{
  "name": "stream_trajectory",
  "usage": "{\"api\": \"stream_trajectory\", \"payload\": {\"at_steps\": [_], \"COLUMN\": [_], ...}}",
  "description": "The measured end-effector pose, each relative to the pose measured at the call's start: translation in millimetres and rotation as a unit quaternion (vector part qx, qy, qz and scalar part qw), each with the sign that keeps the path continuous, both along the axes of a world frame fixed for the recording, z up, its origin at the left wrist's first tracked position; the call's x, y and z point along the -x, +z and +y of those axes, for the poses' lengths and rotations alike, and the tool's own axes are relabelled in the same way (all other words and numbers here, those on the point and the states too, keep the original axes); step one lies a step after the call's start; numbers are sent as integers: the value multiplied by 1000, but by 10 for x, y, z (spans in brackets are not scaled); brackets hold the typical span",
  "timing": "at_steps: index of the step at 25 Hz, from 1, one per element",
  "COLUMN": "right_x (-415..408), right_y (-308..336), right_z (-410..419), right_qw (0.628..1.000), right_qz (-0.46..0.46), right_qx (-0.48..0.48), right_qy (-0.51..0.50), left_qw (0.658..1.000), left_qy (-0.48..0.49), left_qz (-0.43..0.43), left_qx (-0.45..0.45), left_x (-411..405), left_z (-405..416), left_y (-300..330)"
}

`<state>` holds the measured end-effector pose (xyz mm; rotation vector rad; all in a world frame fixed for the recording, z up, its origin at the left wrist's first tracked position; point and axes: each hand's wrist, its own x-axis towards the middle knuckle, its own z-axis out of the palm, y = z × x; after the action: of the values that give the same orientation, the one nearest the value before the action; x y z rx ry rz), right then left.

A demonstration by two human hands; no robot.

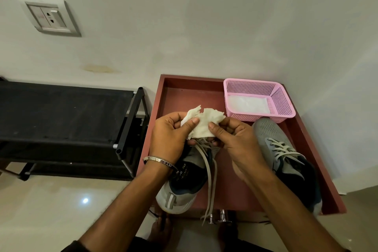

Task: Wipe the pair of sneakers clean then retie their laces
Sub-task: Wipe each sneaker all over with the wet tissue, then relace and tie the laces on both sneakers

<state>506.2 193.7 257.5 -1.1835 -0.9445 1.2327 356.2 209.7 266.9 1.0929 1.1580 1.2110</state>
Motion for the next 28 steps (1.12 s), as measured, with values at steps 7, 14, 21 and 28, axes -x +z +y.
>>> {"api": "stream_trajectory", "payload": {"at_steps": [7, 14, 21, 28], "right_x": [-44, -236, -807, -1363], "right_y": [-6, 65, 270, 61], "right_z": [27, -21, 267, 788], "right_qw": [999, 985, 972, 940], "right_qz": [24, -150, -226, -333], "right_qx": [24, -21, 29, 75], "right_qy": [-40, -86, -67, -4], "left_qw": [998, 975, 921, 918], "left_qy": [-18, -52, -201, -186], "left_qz": [64, 209, 328, 348], "left_qx": [-8, -52, -59, -38], "left_x": [11, -99, -551, -1170], "left_z": [17, 56, 612, 1322], "left_y": [2, 62, 145, -100]}}
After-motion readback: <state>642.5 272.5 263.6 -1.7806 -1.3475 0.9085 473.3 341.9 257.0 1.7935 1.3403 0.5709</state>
